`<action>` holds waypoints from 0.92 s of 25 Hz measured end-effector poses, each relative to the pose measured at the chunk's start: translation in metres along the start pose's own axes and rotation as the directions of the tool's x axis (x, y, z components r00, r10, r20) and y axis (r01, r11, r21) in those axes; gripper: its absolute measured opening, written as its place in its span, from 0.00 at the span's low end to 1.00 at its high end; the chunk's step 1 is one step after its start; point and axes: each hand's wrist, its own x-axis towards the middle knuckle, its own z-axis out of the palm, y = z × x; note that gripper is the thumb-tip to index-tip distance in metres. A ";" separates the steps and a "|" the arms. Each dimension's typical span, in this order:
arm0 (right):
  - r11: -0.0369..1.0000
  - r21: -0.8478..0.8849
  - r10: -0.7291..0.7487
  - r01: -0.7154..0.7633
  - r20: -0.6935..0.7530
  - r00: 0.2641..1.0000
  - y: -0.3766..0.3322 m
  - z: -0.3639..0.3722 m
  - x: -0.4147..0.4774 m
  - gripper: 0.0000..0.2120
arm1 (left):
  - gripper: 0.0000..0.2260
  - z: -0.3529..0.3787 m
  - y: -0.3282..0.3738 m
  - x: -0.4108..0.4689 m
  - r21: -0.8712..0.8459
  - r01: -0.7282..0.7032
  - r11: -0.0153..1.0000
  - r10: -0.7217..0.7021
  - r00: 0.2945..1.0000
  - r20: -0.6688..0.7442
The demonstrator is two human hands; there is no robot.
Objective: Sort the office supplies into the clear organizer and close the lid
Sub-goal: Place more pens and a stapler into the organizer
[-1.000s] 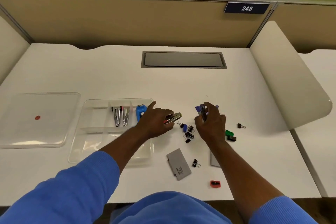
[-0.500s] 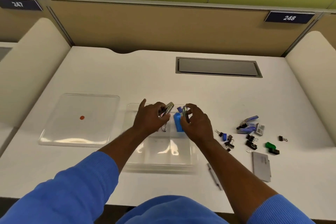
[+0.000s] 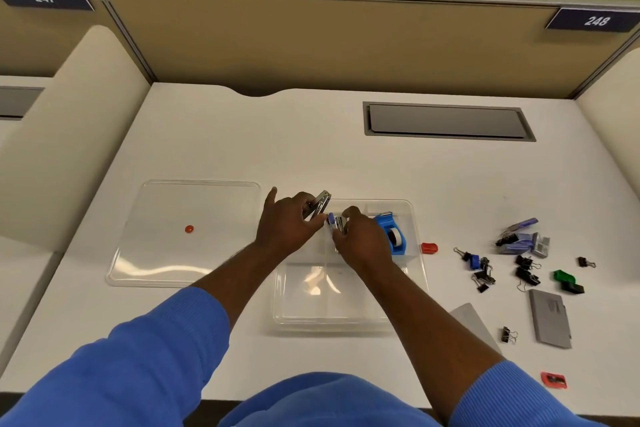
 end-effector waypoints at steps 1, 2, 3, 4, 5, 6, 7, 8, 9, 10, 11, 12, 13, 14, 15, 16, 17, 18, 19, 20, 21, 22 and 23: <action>1.000 0.002 0.007 -0.007 0.003 1.000 -0.001 0.002 0.000 0.16 | 0.15 0.000 -0.002 0.001 -0.001 -0.008 1.000 0.008 1.000 0.003; 1.000 0.010 0.016 -0.016 -0.003 1.000 -0.002 0.004 0.000 0.15 | 0.15 0.001 -0.005 0.003 -0.005 -0.016 1.000 0.016 1.000 0.008; 0.999 0.034 0.026 -0.025 -0.020 0.999 -0.003 0.004 0.000 0.15 | 0.15 0.001 -0.006 0.004 -0.012 -0.026 1.000 0.026 1.000 0.013; 0.996 0.082 0.037 -0.033 -0.044 0.998 -0.003 0.003 0.000 0.15 | 0.15 0.003 -0.008 0.005 -0.021 -0.037 0.999 0.037 0.999 0.017; 0.989 0.146 0.042 -0.032 -0.069 0.997 -0.002 0.001 0.000 0.16 | 0.15 0.004 -0.008 0.007 -0.029 -0.051 0.998 0.051 0.998 0.020; 0.977 0.210 0.037 -0.017 -0.088 0.995 -0.002 -0.002 0.001 0.17 | 0.14 0.005 -0.008 0.008 -0.035 -0.067 0.997 0.068 0.997 0.024; 0.964 0.265 0.022 0.005 -0.098 0.995 -0.001 -0.005 0.002 0.18 | 0.14 0.007 -0.007 0.010 -0.040 -0.083 0.996 0.084 0.996 0.027; 0.948 0.316 0.009 0.022 -0.097 0.995 -0.001 -0.009 0.004 0.19 | 0.14 0.008 -0.005 0.011 -0.047 -0.101 0.994 0.102 0.994 0.028; 0.930 0.367 0.003 0.030 -0.091 0.996 -0.002 -0.013 0.005 0.19 | 0.13 0.011 -0.002 0.012 -0.054 -0.119 0.991 0.121 0.992 0.028; 0.908 0.417 0.005 0.033 -0.090 0.996 -0.003 -0.016 0.007 0.19 | 0.13 0.013 0.002 0.012 -0.058 -0.141 0.988 0.142 0.989 0.026; 0.890 0.455 0.015 0.032 -0.099 0.995 -0.003 -0.018 0.009 0.18 | 0.12 0.016 0.007 0.012 -0.059 -0.166 0.984 0.167 0.986 0.023; 0.880 0.475 0.031 0.026 -0.111 0.993 -0.003 -0.018 0.011 0.17 | 0.12 0.019 0.011 0.012 -0.061 -0.191 0.980 0.192 0.981 0.018; 0.879 0.477 0.049 0.015 -0.120 0.992 -0.001 -0.019 0.013 0.16 | 0.13 0.022 0.016 0.011 -0.070 -0.210 0.975 0.211 0.977 0.014; 0.880 0.476 0.067 0.001 -0.126 0.990 0.001 -0.020 0.015 0.15 | 0.15 0.024 0.019 0.010 -0.090 -0.222 0.971 0.224 0.974 0.017; 0.879 0.477 0.081 -0.008 -0.133 0.988 0.003 -0.021 0.016 0.13 | 0.18 0.027 0.021 0.010 -0.109 -0.228 0.967 0.233 0.972 0.032; 0.876 0.482 0.087 -0.008 -0.142 0.986 0.007 -0.024 0.018 0.12 | 0.23 0.029 0.021 0.010 -0.109 -0.233 0.966 0.241 0.969 0.064; 0.880 0.474 0.079 0.001 -0.150 0.986 0.011 -0.027 0.020 0.12 | 0.29 0.030 0.020 0.010 -0.073 -0.240 0.968 0.248 0.962 0.118; 0.892 0.451 0.058 0.015 -0.146 0.988 0.015 -0.029 0.022 0.11 | 0.36 0.031 0.017 0.010 -0.010 -0.249 0.968 0.247 0.950 0.190; 0.911 0.412 0.030 0.026 -0.129 0.991 0.019 -0.031 0.023 0.11 | 0.41 0.031 0.013 0.010 0.057 -0.256 0.965 0.232 0.936 0.265; 0.929 0.369 0.008 0.031 -0.104 0.995 0.022 -0.031 0.024 0.11 | 0.45 0.031 0.009 0.011 0.106 -0.257 0.961 0.211 0.921 0.327; 0.943 0.331 -0.003 0.028 -0.077 0.997 0.025 -0.030 0.025 0.11 | 0.48 0.032 0.005 0.010 0.133 -0.257 0.957 0.193 0.909 0.369; 0.953 0.302 -0.005 0.019 -0.049 0.999 0.027 -0.028 0.026 0.11 | 0.50 0.033 0.003 0.010 0.145 -0.258 0.955 0.185 0.901 0.392; 0.960 0.279 -0.005 0.010 -0.021 1.000 0.028 -0.025 0.026 0.11 | 0.52 0.034 0.001 0.009 0.152 -0.262 0.953 0.182 0.897 0.403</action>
